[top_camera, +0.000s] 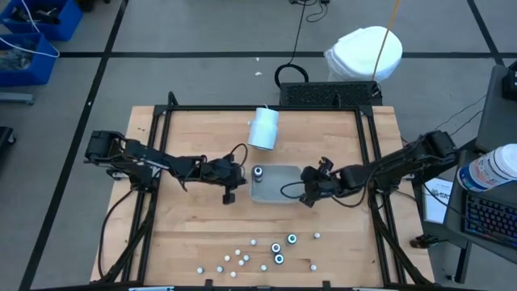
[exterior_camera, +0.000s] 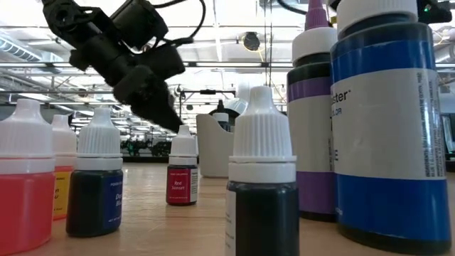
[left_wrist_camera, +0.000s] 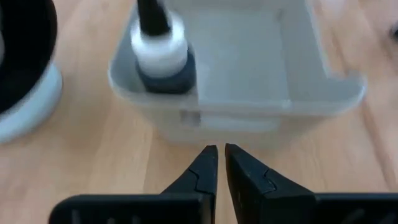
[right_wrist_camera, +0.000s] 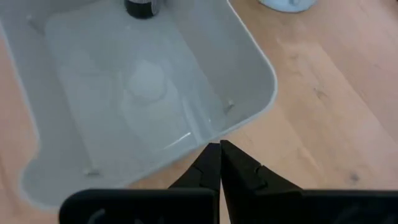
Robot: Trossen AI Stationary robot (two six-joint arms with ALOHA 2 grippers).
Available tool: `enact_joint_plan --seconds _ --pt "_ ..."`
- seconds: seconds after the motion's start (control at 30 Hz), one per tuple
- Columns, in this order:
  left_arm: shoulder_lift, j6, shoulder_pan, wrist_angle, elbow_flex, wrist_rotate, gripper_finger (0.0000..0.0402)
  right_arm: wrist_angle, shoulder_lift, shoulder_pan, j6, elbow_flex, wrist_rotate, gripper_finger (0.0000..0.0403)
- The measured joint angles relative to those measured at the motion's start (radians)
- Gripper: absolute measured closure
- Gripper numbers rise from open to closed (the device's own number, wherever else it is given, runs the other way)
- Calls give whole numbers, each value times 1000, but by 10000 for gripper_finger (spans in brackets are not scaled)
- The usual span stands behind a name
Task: Pick & Place food coloring
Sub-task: Adjust the gray bin, then put the large green food coloring bottle into the gray bin
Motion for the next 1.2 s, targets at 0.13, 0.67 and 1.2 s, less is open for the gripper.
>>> enact_joint_plan --seconds 0.13,0.67,1.2 --pt "-18 0 0 -73 2 1 360 -25 -44 35 2 0 -38 403" --pt "-82 7 -32 -160 0 -8 360 533 -159 412 -342 0 -173 387" --pt "-82 4 -39 -159 1 -9 360 587 37 464 -453 -2 9 132"
